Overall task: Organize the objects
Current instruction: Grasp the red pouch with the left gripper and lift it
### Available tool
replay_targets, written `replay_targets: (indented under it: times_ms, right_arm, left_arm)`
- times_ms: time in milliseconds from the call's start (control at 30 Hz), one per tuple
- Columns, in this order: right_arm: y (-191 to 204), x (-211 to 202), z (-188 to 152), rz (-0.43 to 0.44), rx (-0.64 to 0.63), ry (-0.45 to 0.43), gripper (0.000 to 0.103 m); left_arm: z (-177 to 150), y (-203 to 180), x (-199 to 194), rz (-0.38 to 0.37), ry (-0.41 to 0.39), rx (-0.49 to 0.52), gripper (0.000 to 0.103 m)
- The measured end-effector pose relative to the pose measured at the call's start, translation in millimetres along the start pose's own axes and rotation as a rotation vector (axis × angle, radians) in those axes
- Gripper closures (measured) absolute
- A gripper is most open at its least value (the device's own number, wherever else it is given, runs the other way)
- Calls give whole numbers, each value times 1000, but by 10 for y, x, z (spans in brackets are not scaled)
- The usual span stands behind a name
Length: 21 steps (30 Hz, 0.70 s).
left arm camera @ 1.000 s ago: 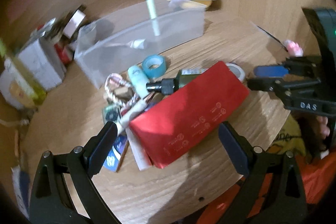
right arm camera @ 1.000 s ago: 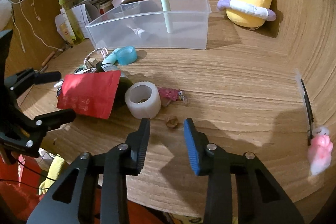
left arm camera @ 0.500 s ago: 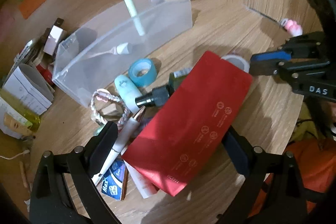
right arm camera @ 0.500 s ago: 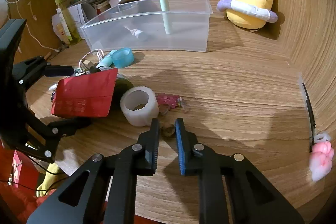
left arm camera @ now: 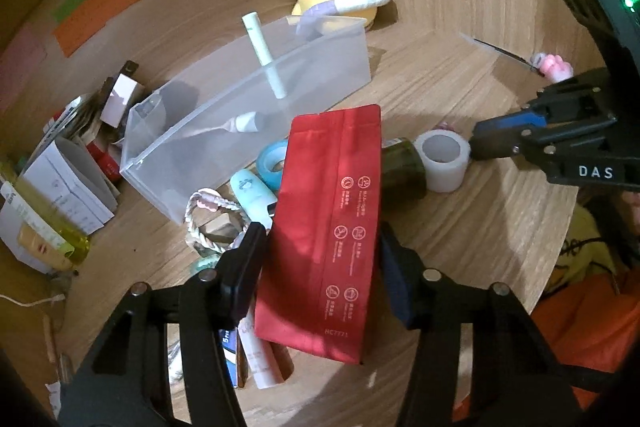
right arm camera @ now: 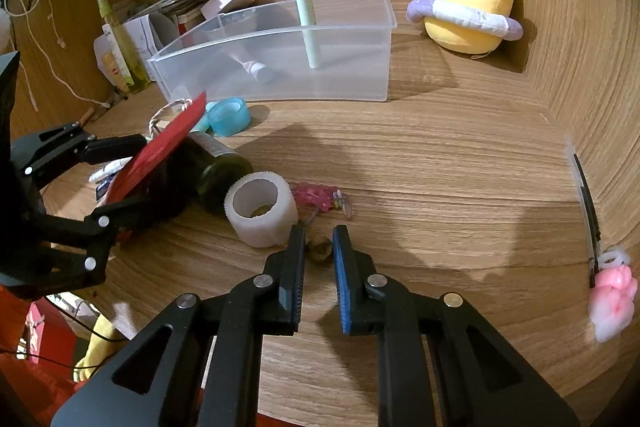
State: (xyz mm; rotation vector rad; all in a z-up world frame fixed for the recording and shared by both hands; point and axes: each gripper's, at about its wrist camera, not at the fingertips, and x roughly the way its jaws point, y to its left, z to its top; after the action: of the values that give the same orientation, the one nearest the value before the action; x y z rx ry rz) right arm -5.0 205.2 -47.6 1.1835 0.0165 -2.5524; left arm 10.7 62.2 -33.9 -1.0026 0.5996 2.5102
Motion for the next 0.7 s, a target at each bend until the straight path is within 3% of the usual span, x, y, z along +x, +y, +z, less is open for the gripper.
replay_targets:
  times_ms: [700]
  right_arm:
    - [-89,-106,207,1,46,-65,90]
  left_arm:
    - [222,587,-330,-61,-166,-264,49]
